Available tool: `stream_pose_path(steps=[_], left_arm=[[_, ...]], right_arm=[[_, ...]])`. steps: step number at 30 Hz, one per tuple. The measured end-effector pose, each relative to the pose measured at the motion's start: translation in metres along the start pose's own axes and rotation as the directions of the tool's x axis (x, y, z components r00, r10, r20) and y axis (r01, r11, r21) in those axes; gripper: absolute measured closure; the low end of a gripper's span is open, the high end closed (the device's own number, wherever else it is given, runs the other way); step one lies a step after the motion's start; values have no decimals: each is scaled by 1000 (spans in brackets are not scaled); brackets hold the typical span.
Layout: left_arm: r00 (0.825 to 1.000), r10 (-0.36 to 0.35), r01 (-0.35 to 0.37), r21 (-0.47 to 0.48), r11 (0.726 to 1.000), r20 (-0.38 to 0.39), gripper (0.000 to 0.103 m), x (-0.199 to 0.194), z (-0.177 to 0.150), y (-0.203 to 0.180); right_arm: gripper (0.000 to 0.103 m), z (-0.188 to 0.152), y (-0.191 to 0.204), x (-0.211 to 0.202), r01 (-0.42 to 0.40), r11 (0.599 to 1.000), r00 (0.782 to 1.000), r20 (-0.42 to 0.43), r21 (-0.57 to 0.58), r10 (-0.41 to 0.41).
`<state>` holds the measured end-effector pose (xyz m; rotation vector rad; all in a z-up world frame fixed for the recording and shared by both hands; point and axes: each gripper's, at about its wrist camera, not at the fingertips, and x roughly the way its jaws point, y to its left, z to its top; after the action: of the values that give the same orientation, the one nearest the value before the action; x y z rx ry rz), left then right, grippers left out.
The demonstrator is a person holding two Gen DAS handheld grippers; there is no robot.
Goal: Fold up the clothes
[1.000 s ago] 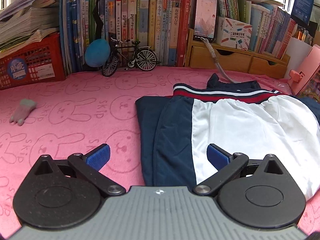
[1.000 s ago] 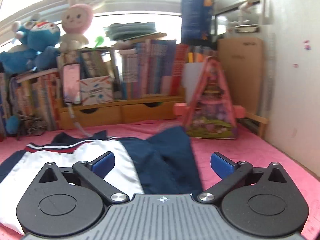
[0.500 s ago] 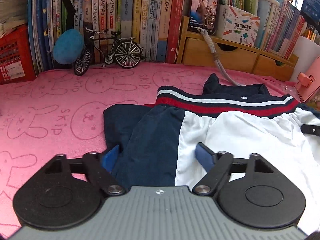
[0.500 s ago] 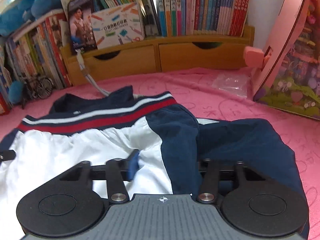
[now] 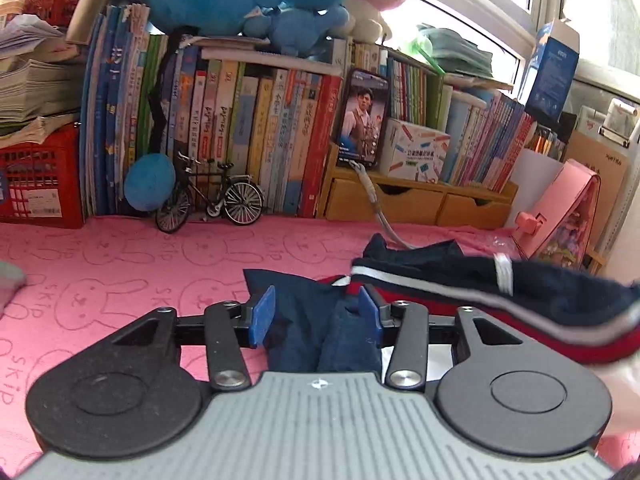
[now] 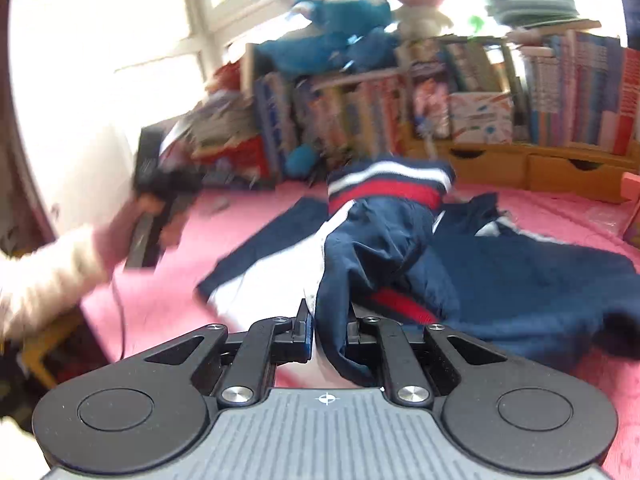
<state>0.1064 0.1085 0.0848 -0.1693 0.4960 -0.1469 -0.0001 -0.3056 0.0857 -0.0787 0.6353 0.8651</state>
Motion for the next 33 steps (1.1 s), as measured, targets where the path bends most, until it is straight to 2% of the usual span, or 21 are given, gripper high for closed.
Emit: stream_pose_path(steps=[2, 4, 5, 7, 9, 12, 14, 16, 17, 19, 21, 22, 23, 24, 26, 27, 29, 30, 31, 32, 33], left_arm=[[1000, 28, -28, -2, 1000, 11, 47, -1, 6, 3], [999, 31, -31, 4, 1000, 11, 47, 3, 9, -2], [1000, 18, -18, 10, 1000, 5, 43, 7, 10, -7], [1000, -8, 8, 43, 999, -8, 34, 16, 8, -21], [999, -23, 26, 94, 995, -35, 28, 27, 3, -35], [984, -64, 92, 168, 982, -164, 28, 41, -16, -53], [957, -102, 169, 235, 957, -272, 27, 40, -40, -64], [936, -113, 215, 285, 934, -335, 27, 29, -67, -71], [933, -111, 221, 302, 927, -341, 26, 20, -79, -73], [937, -107, 216, 314, 925, -332, 26, -1, -95, -74], [927, -118, 238, 313, 919, -357, 26, -20, -103, -73], [925, -119, 243, 318, 916, -362, 26, -30, -107, -73], [923, -119, 245, 323, 914, -365, 26, -41, -110, -71], [921, -122, 248, 317, 915, -369, 26, -51, -114, -68], [911, -131, 256, 288, 923, -390, 26, -69, -120, -62], [906, -132, 259, 281, 924, -401, 26, -79, -125, -60], [901, -124, 259, 287, 922, -415, 26, -99, -134, -57], [906, -107, 249, 310, 918, -410, 26, -111, -139, -55], [914, -96, 231, 312, 922, -394, 26, -123, -141, -51], [925, -90, 211, 299, 931, -370, 26, -136, -142, -46], [933, -91, 190, 260, 947, -349, 26, -148, -140, -37]], right_arm=[[87, -30, 27, -6, 10, 995, 990, -138, -102, -24], [83, -58, 41, -12, 53, 984, 961, -259, -168, -95], [82, -70, 45, -16, 81, 978, 943, -305, -190, -137], [82, -81, 43, -30, 125, 976, 926, -333, -178, -179], [73, -80, 33, -46, 149, 983, 922, -344, -107, -177], [41, -73, 18, -76, 224, 974, 923, -317, -24, -219], [39, -69, 9, -99, 302, 953, 925, -250, 22, -288], [32, -63, -3, -117, 376, 923, 918, -171, 81, -359], [31, -59, -9, -120, 390, 912, 918, -123, 123, -376], [25, -48, -21, -112, 352, 915, 936, -45, 196, -350], [20, -34, -22, -89, 241, 947, 967, 27, 214, -252], [12, -26, -18, -70, 197, 961, 977, 38, 192, -208], [9, -19, -14, -50, 154, 973, 985, 48, 170, -164], [8, -11, -8, -27, 152, 978, 987, 33, 141, -158], [8, 5, 6, 20, 165, 980, 986, -12, 109, -165], [8, 12, 11, 44, 169, 977, 985, -51, 129, -164], [13, 27, 9, 84, 118, 966, 988, -129, 228, -90], [26, 36, 11, 99, 108, 962, 986, -149, 251, -72], [46, 44, 14, 113, 99, 957, 984, -168, 274, -54], [53, 53, 16, 128, 91, 951, 982, -186, 297, -35], [64, 63, 21, 143, 91, 941, 980, -197, 325, -26]])
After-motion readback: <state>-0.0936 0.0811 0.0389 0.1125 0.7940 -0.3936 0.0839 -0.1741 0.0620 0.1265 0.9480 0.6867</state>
